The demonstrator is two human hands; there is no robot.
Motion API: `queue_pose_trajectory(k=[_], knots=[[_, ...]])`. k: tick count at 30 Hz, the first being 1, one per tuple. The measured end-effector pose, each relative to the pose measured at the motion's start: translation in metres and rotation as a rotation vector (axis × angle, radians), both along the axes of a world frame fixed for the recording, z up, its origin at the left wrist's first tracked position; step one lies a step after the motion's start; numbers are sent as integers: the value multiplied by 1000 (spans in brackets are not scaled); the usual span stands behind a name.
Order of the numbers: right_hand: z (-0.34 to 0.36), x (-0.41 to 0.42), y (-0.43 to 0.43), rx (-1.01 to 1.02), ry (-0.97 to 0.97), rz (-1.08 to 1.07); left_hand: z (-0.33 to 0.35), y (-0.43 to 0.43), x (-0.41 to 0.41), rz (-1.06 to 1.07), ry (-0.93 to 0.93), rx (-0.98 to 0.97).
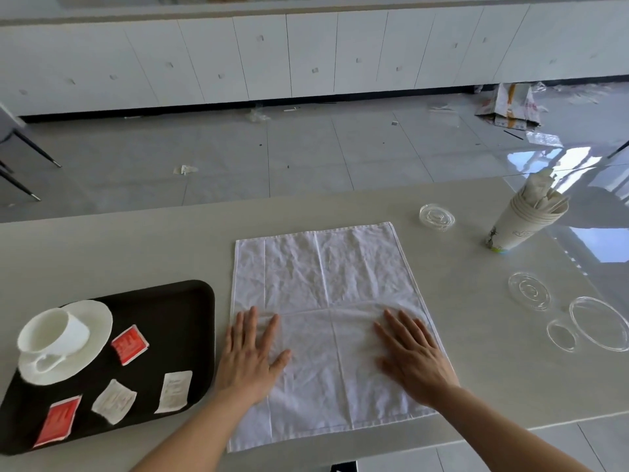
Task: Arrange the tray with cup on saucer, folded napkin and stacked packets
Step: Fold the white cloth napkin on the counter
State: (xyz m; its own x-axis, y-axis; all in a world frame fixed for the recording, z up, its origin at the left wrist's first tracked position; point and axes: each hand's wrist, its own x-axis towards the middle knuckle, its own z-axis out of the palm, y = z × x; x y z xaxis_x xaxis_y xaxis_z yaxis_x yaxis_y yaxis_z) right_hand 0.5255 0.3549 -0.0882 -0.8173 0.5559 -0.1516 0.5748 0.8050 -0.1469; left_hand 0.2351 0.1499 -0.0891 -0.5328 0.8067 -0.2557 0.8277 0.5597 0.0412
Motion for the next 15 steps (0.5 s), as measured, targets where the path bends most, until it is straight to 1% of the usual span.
queue_pose_trajectory(k=[5,9,13,15], knots=[[1,5,-7,-13,-1,-8,9,0,5,6,-1,-34],[9,3,-4,-55,34,2,24,-5,15,-18,-96,-28],[11,1,-5,-54,18,7,36,-12,23,-19,-134,52],[15,1,-8,-70,48,-14,41,-15,27,-7,-159,115]])
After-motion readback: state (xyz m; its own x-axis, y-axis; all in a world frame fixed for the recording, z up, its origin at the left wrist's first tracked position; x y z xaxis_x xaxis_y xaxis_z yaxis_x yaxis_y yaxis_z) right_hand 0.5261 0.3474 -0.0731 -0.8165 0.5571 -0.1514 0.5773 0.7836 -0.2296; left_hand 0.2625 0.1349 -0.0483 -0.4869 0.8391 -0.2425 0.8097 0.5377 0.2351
